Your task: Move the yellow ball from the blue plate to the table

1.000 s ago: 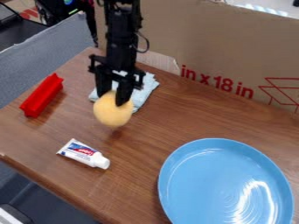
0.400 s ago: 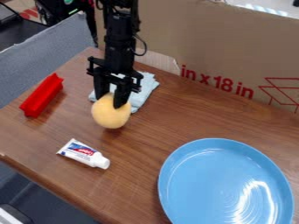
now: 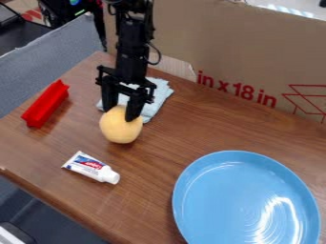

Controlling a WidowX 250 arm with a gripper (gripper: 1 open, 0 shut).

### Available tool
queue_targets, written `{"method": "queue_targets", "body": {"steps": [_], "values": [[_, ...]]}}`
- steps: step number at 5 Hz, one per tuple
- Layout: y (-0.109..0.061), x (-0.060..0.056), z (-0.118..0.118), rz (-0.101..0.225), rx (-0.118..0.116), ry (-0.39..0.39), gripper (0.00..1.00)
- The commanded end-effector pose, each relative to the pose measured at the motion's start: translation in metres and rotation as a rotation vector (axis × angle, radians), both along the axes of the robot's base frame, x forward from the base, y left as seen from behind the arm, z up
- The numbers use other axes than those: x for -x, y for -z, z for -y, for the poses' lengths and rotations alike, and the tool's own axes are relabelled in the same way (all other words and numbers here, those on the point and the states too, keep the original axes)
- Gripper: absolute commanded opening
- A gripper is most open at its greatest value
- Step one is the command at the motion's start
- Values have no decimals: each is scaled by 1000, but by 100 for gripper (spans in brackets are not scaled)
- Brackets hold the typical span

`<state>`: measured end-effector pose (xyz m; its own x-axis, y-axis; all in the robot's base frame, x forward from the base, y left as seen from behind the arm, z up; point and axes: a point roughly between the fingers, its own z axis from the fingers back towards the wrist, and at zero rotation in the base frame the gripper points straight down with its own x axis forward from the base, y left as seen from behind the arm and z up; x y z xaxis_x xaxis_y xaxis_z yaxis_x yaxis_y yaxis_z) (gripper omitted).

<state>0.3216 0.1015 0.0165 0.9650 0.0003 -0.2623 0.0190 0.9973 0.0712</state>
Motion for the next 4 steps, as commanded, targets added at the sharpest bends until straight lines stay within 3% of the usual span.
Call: {"method": "queue_targets", "body": {"steps": [1,2,4], "values": [[-3,-1,-3,47,-11,-2,100],[-4,-15,-2,55,-10,-12,100],[8,-17,-6,50,10,-19,100]]}}
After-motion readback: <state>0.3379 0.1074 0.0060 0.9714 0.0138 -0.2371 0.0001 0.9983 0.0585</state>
